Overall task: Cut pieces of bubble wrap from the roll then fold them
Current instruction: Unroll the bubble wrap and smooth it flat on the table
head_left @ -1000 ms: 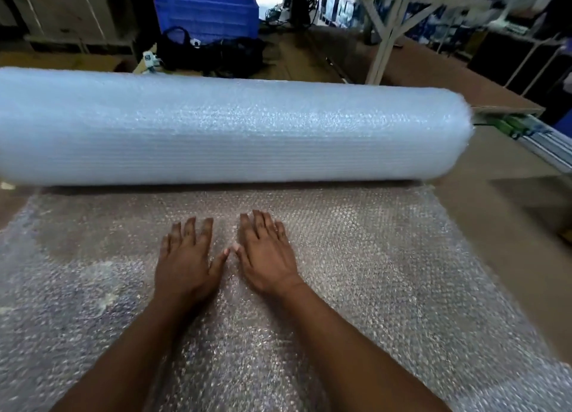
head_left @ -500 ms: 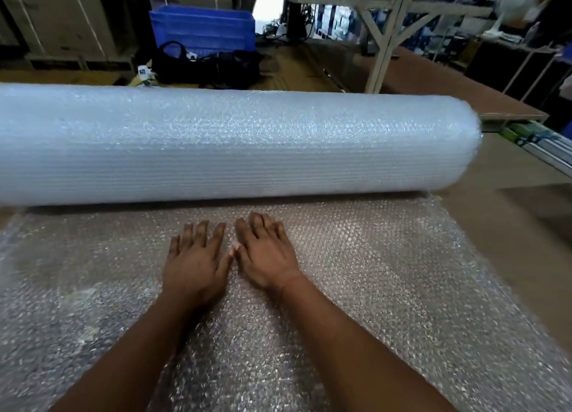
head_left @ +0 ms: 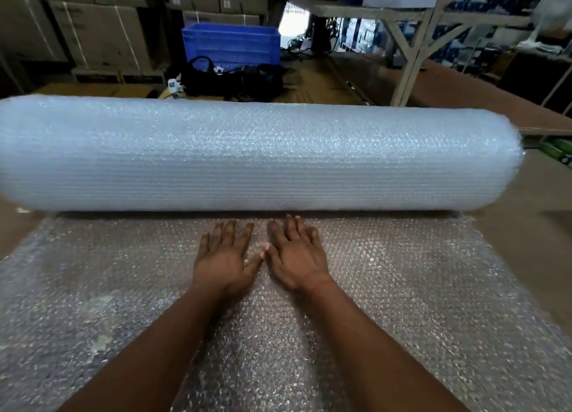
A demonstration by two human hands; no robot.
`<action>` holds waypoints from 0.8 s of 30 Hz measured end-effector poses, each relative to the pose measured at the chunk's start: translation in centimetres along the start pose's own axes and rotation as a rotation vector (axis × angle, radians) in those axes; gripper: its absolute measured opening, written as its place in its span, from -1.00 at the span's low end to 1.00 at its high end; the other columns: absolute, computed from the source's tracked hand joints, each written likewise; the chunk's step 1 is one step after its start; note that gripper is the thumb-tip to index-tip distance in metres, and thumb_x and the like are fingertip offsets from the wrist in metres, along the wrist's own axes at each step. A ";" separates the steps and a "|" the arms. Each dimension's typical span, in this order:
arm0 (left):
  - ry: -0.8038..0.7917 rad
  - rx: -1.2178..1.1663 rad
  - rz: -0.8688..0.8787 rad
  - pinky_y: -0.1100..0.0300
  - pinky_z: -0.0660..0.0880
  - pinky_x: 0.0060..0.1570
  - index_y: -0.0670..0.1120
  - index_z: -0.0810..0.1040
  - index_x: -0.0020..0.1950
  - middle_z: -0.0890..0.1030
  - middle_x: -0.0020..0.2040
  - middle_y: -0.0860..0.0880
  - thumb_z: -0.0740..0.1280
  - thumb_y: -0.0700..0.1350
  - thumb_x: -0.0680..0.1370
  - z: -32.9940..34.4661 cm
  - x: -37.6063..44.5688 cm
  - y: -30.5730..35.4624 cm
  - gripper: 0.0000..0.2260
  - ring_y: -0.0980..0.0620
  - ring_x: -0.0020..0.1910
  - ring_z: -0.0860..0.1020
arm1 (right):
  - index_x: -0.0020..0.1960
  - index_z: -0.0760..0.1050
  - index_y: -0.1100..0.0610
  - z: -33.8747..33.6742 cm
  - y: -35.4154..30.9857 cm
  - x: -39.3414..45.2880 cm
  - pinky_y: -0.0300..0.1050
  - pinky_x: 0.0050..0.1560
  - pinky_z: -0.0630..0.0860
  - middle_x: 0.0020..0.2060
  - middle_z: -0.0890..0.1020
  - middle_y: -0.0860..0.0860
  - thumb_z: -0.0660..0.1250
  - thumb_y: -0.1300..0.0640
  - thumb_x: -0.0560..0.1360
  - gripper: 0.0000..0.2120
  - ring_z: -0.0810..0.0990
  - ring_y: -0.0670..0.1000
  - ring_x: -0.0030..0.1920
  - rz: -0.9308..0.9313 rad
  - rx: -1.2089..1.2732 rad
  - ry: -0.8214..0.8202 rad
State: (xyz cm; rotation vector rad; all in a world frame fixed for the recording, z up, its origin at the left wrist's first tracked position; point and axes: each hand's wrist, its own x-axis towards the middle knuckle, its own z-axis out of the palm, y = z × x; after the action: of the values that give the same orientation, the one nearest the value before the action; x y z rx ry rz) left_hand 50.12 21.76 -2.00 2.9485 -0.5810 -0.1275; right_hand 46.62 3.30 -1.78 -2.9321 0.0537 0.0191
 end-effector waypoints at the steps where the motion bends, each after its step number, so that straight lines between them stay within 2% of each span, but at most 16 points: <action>1: -0.011 0.013 0.010 -0.17 -0.20 0.68 0.22 -0.20 0.74 -0.12 0.77 -0.08 -0.41 0.56 0.41 0.2 0.1 0.0 -0.07 -0.15 0.74 -0.17 | 0.74 -0.10 -0.11 0.2 0.5 -0.1 0.21 0.68 -0.20 0.73 -0.09 0.09 -0.14 -0.27 0.72 -0.37 -0.17 0.13 0.72 0.005 -0.004 0.000; 5: -0.001 0.036 0.017 -0.17 -0.24 0.68 0.24 -0.22 0.73 -0.15 0.77 -0.05 -0.56 0.62 0.30 0.6 -0.1 0.1 0.04 -0.13 0.74 -0.19 | 0.74 -0.09 -0.11 0.6 1.5 -0.3 0.20 0.68 -0.21 0.73 -0.08 0.06 -0.13 -0.29 0.72 -0.36 -0.17 0.11 0.72 -0.019 0.027 -0.014; 8: -0.002 0.010 0.018 -0.19 -0.23 0.68 0.20 -0.22 0.74 -0.14 0.77 -0.07 -0.55 0.64 0.28 0.0 -0.1 0.7 0.08 -0.16 0.74 -0.19 | 0.74 -0.10 -0.09 -0.4 2.3 -0.4 0.16 0.68 -0.21 0.73 -0.09 0.09 -0.09 -0.27 0.74 -0.37 -0.19 0.12 0.72 -0.025 0.119 -0.013; 13: -0.012 -0.012 0.125 -0.15 -0.18 0.69 0.15 -0.24 0.75 -0.17 0.77 -0.08 -0.53 0.67 0.24 -0.2 0.1 4.3 0.15 -0.14 0.74 -0.19 | 0.75 -0.15 -0.02 -1.5 5.7 -1.9 0.18 0.67 -0.26 0.72 -0.13 0.15 -0.12 -0.31 0.72 -0.30 -0.23 0.18 0.71 0.071 -0.034 0.016; 17: 0.006 0.005 0.160 -0.14 -0.27 0.67 0.17 -0.19 0.76 -0.14 0.77 -0.06 -0.46 0.65 0.34 1.8 -1.0 5.2 0.06 -0.11 0.74 -0.21 | 0.74 -0.18 -0.04 -0.4 6.9 -3.3 0.17 0.68 -0.23 0.73 -0.14 0.07 -0.27 -0.40 0.68 -0.26 -0.22 0.13 0.71 0.092 -0.025 -0.007; 22: 0.008 0.033 0.142 -0.15 -0.26 0.67 0.12 -0.21 0.76 -0.12 0.77 -0.08 -0.30 0.67 0.43 1.0 -0.8 5.8 0.01 -0.14 0.74 -0.20 | 0.75 -0.07 0.01 -1.6 7.8 -3.1 0.18 0.68 -0.16 0.73 -0.01 0.11 -0.17 -0.34 0.70 -0.28 -0.12 0.14 0.72 0.096 0.056 0.013; 24: 0.029 0.038 0.159 -0.16 -0.24 0.68 0.10 -0.23 0.76 -0.15 0.77 -0.07 -0.30 0.65 0.44 0.4 -0.7 7.2 0.01 -0.15 0.74 -0.20 | 0.75 -0.07 0.03 -2.6 9.1 -3.5 0.20 0.68 -0.15 0.73 0.00 0.12 -0.17 -0.34 0.69 -0.26 -0.12 0.16 0.72 0.137 0.002 0.049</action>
State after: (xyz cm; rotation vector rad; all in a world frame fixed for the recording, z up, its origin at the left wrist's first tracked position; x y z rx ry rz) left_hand 46.75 15.38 -1.30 2.9203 -0.8196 -0.0581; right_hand 42.77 -5.99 -1.09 -2.9209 0.2610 -0.0317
